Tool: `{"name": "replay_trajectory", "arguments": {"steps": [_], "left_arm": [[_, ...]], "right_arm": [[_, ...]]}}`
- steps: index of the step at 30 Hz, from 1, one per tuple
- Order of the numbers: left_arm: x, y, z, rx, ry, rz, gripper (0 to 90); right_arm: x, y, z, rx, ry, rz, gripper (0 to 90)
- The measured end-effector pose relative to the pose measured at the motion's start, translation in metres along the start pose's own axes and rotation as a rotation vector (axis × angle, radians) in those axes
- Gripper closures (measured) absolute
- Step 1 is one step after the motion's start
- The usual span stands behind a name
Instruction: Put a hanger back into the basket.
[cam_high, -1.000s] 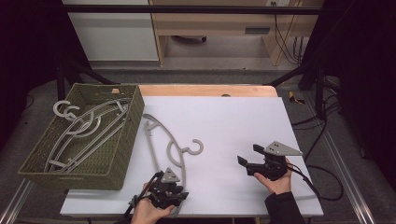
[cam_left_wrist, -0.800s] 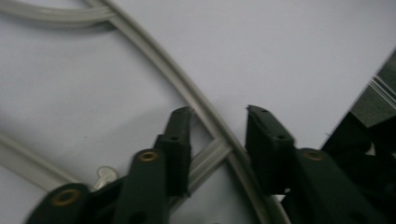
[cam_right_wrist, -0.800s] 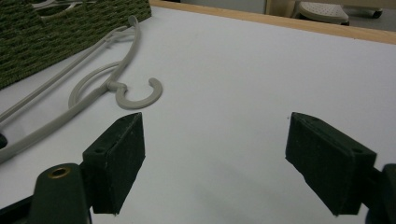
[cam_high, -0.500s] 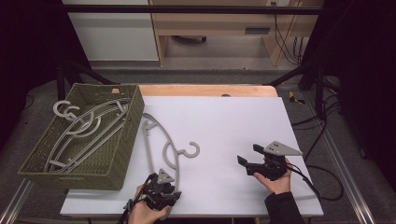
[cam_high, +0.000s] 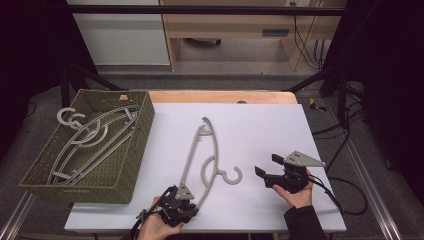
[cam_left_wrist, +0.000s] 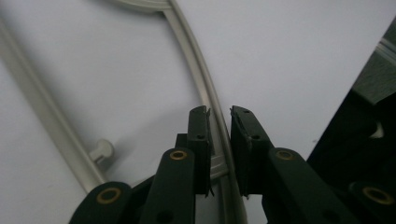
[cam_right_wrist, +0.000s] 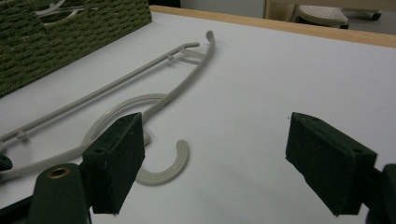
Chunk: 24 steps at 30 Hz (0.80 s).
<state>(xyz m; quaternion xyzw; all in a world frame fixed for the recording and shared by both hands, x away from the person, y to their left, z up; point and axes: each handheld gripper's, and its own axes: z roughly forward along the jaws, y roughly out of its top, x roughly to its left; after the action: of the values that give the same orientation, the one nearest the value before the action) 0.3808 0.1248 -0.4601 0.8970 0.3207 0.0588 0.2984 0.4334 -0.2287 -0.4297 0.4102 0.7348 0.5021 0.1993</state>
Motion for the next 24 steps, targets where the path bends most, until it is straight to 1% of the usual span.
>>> {"name": "replay_trajectory", "arguments": {"steps": [1,2,3,4,7,9,10,11,12,13,15,19,20,23,24], "left_arm": [[0.004,-0.001,-0.003,0.008,0.017,0.014,79.7],[0.011,-0.003,-0.005,0.016,0.011,0.012,80.8],[0.016,-0.004,-0.008,0.025,0.006,0.002,81.2],[0.020,-0.006,-0.009,0.022,0.003,0.002,81.5],[0.027,-0.009,-0.012,0.027,-0.004,0.008,81.6],[0.026,-0.008,-0.012,0.026,0.002,0.018,80.9],[0.025,-0.007,-0.011,0.014,-0.004,0.032,77.3],[0.024,-0.004,-0.010,0.013,-0.014,0.033,69.7],[0.023,-0.001,-0.008,0.016,-0.014,0.040,68.8],[0.022,0.002,-0.007,0.020,-0.004,0.056,68.2],[0.022,0.007,-0.004,0.025,-0.002,0.060,67.4],[0.025,0.015,0.004,0.030,0.012,0.051,66.6],[0.026,0.016,0.006,0.034,0.016,0.053,66.2],[0.025,0.020,0.012,0.033,0.017,0.048,66.1],[0.025,0.022,0.013,0.035,0.025,0.052,66.0]], "right_arm": [[-0.001,0.000,-0.001,0.001,0.003,-0.006,19.7],[-0.001,0.000,-0.001,0.002,0.001,-0.007,19.7],[-0.001,0.000,-0.001,0.001,0.000,-0.008,19.7],[-0.001,0.000,-0.001,0.002,0.000,-0.007,19.7],[-0.001,0.000,-0.001,0.004,-0.003,-0.008,19.6],[-0.001,0.000,0.000,0.002,-0.004,-0.003,19.5],[-0.001,0.000,0.000,0.002,-0.004,-0.004,19.5],[-0.001,0.000,-0.001,0.003,-0.002,-0.006,19.5],[-0.002,0.000,-0.001,0.005,-0.002,-0.009,19.5],[-0.002,0.000,-0.001,0.002,-0.004,-0.005,19.5],[-0.002,0.001,-0.001,0.002,-0.007,-0.002,19.4],[-0.002,0.001,-0.002,0.001,-0.007,-0.004,19.2],[-0.002,0.001,-0.002,0.003,-0.009,0.002,19.0],[-0.003,0.002,-0.003,-0.004,-0.007,0.003,18.7],[-0.003,0.002,-0.003,-0.006,-0.008,0.001,18.5]]}}
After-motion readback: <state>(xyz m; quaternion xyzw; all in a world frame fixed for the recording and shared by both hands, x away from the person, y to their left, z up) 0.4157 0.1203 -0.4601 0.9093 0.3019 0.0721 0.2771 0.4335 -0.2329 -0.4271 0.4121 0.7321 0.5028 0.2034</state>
